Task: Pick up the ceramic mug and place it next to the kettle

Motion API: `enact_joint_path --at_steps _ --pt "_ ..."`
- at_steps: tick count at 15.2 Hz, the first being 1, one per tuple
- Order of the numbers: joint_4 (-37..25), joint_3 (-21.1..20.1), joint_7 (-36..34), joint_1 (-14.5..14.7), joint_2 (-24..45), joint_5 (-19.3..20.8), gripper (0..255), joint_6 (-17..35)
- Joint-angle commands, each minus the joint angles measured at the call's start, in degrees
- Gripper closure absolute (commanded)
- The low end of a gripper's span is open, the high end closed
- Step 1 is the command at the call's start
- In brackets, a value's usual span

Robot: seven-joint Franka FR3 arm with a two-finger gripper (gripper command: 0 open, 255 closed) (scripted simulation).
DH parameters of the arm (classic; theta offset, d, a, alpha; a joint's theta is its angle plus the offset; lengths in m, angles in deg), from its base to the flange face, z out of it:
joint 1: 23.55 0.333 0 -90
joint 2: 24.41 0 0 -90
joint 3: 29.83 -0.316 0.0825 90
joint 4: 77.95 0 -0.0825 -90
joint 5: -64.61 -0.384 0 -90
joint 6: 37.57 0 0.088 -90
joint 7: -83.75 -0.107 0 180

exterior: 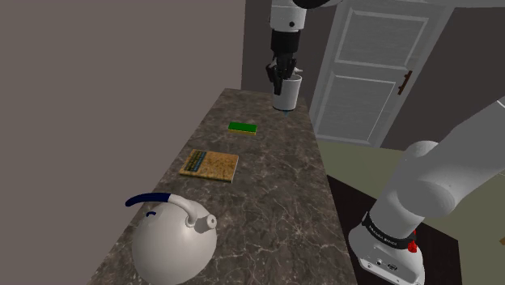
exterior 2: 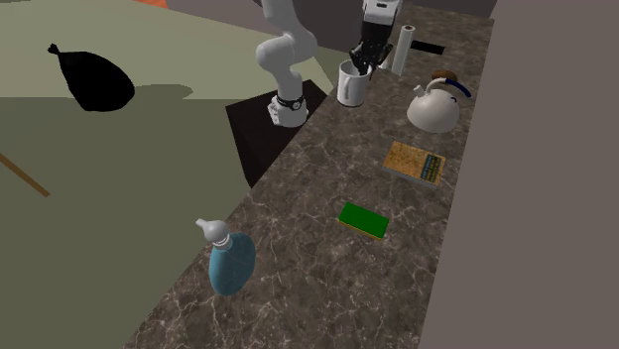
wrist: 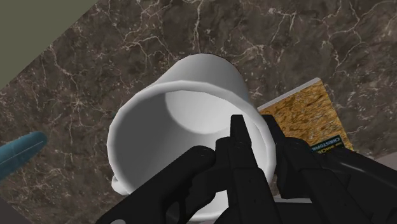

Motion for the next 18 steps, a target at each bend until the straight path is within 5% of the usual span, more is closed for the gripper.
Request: enact_joint_path --at_steps 1,18 --pt "-0.2 -1.9 -2.7 1.0 -0.1 -0.8 255 -0.4" --pt "-4.6 -18.5 -26.0 8.7 3.4 -6.3 255 -1.4"
